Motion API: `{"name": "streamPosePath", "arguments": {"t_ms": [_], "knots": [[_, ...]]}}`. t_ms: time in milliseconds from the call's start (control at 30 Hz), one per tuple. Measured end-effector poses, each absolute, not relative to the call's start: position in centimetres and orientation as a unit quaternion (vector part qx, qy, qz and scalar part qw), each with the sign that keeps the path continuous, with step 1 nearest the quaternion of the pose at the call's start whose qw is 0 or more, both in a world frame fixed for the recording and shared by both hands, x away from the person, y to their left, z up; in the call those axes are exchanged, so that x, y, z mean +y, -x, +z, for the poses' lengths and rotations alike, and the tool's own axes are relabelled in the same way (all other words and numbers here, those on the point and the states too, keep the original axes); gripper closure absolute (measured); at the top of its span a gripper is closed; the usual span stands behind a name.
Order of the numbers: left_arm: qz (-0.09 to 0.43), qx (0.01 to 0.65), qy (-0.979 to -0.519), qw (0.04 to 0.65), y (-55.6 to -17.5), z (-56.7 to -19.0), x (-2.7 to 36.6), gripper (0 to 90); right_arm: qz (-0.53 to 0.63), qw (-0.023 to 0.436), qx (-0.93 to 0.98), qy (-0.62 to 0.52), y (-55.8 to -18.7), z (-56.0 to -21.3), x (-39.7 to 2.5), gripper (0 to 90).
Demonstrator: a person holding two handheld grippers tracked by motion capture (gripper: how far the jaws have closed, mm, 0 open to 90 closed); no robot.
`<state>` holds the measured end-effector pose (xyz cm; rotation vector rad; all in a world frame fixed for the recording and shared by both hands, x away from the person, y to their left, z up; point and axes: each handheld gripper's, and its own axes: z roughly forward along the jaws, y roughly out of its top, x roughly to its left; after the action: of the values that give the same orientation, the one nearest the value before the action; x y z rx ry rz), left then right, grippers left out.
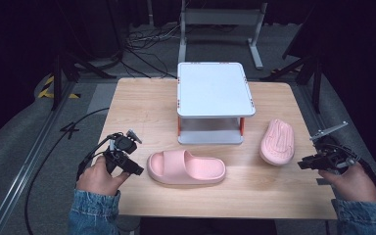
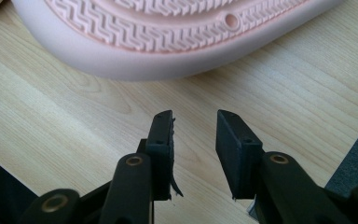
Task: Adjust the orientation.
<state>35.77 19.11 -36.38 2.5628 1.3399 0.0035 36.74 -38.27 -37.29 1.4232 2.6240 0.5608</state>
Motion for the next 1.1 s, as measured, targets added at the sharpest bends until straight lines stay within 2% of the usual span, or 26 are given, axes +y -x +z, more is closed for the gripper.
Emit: {"name": "streamPosePath", "arguments": {"t_ms": [667,1100], "knots": [[0.007,0.452,-0.882,0.130,-35.0,-36.0,18.5,47.1,0.192,0.062,0.866,-0.457,-36.4,-36.3,-37.3,63.3],[-0.041,0.388,-0.914,0.107,-34.1,-37.7,14.6,48.0,0.198,0.060,0.863,-0.461,-37.0,-36.0,-37.1,62.8]]}}
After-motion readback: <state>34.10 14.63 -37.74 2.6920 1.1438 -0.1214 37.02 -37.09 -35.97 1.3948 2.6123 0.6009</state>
